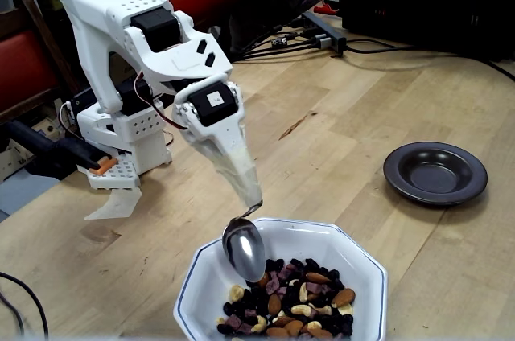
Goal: Use spoon to transfer food from the white bowl to brown plate
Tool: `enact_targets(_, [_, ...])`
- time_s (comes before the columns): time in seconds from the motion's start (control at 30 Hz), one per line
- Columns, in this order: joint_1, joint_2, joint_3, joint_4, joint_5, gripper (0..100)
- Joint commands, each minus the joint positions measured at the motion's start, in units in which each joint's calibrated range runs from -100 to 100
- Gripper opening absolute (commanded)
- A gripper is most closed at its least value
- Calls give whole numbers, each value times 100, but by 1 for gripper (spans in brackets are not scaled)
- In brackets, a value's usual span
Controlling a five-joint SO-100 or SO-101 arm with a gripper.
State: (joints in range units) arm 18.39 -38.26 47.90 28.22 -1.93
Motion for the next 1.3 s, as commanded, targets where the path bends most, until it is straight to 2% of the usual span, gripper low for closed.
enact_targets(0.0, [49,244,-763,-119,-10,4])
enact_targets(0.2, [49,527,-1064,-229,-20,4])
enact_targets(0.6, [49,518,-312,-1802,-200,4])
enact_targets(0.9, [87,509,750,-1858,-195,4])
enact_targets(1.27, [49,578,945,-1897,-195,4])
